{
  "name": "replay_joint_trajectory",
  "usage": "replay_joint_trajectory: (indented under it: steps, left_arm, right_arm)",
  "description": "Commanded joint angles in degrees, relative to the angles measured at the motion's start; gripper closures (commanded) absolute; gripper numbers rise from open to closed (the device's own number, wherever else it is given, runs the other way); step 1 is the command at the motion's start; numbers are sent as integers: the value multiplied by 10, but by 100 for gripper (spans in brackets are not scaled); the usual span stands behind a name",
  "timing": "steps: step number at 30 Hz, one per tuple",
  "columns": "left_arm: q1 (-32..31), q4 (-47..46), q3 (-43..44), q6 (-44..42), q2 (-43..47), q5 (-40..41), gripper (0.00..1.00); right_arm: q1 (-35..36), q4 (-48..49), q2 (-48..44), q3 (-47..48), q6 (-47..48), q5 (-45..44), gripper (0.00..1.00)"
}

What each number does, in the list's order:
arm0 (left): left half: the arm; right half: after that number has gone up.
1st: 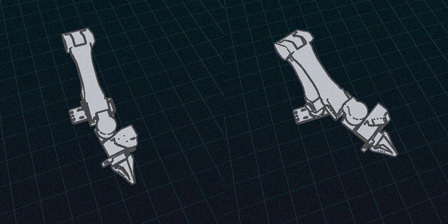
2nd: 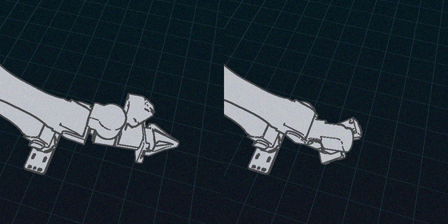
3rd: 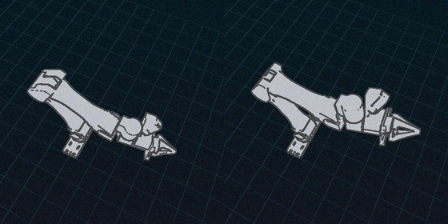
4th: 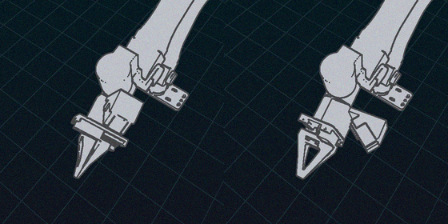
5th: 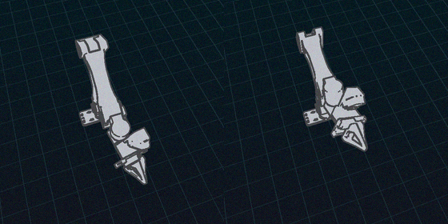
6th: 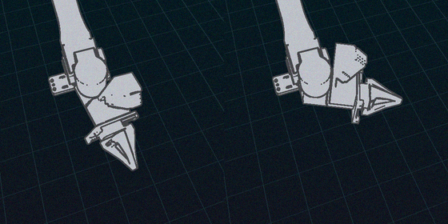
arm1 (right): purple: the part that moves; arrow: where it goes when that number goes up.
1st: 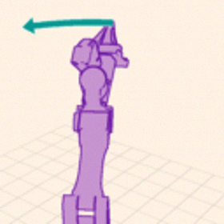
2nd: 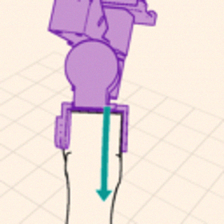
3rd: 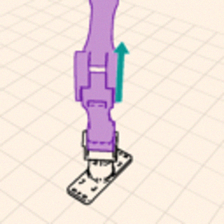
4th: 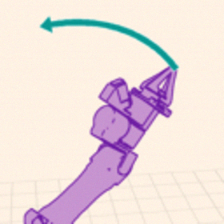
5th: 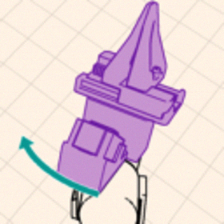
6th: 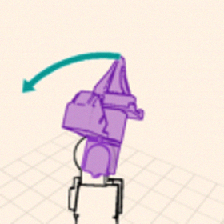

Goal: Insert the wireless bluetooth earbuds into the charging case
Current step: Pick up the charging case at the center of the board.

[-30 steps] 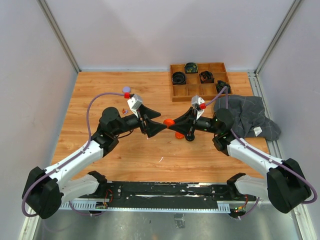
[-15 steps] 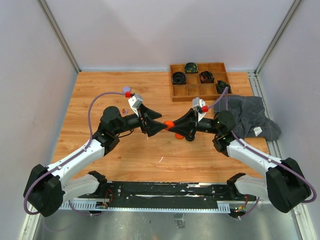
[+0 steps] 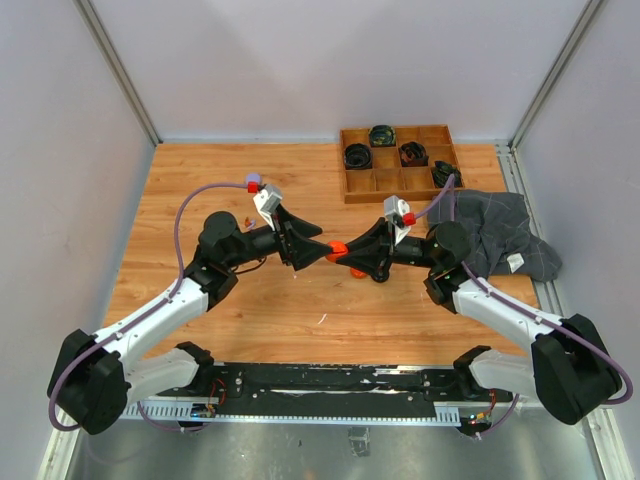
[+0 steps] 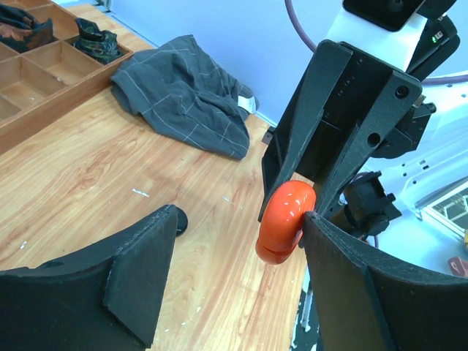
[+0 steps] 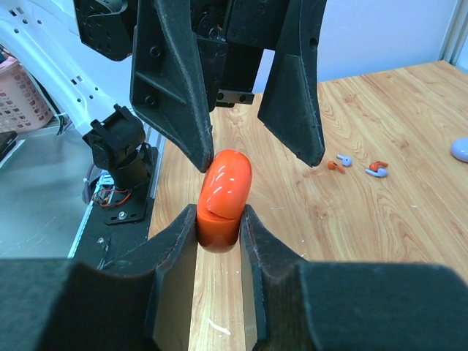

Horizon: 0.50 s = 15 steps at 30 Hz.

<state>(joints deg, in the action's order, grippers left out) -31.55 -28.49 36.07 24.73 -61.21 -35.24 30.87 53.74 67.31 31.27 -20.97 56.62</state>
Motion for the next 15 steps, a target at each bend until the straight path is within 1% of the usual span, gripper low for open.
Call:
replay_joint_trajectory:
  steps: [1,15]
  left_arm:
    - [12,-17,6,12,7,12,27]
    - [27,-15,6,36,-2,20,27]
  right_arm:
    - [14,33,-3,-3,8,31,99]
    - [22,31,0,2,11,46,99]
